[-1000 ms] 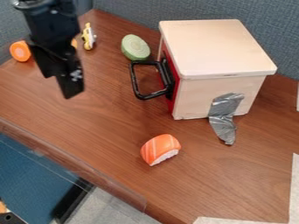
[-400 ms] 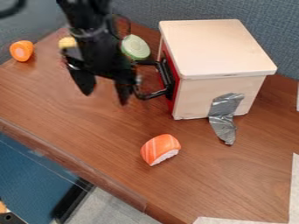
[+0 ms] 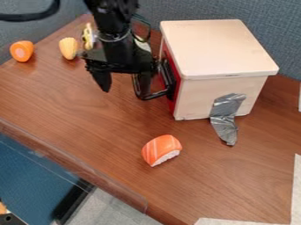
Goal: The robot open the draw
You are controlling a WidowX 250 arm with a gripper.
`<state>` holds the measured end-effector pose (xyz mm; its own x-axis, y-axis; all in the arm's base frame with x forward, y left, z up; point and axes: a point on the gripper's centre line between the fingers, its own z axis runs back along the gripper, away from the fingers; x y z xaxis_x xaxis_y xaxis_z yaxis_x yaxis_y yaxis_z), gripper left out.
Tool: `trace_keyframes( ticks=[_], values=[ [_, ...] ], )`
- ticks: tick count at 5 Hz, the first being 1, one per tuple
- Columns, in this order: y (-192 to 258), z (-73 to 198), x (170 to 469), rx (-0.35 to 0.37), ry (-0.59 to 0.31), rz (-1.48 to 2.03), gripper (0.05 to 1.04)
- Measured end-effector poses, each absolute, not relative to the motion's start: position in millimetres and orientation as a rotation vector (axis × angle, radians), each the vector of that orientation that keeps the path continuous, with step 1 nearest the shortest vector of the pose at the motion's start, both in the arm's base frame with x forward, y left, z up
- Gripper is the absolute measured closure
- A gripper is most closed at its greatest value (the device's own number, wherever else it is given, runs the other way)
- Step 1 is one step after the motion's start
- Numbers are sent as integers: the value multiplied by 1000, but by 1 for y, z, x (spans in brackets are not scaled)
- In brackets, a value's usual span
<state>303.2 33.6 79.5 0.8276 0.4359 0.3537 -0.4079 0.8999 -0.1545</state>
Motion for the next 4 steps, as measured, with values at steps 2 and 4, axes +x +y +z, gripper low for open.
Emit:
trace_keyframes(
  ticks=[2,4],
  values=[
    [36,87,340,-64,-459,555,83],
    [40,67,349,-18,-454,607,83]
  ],
)
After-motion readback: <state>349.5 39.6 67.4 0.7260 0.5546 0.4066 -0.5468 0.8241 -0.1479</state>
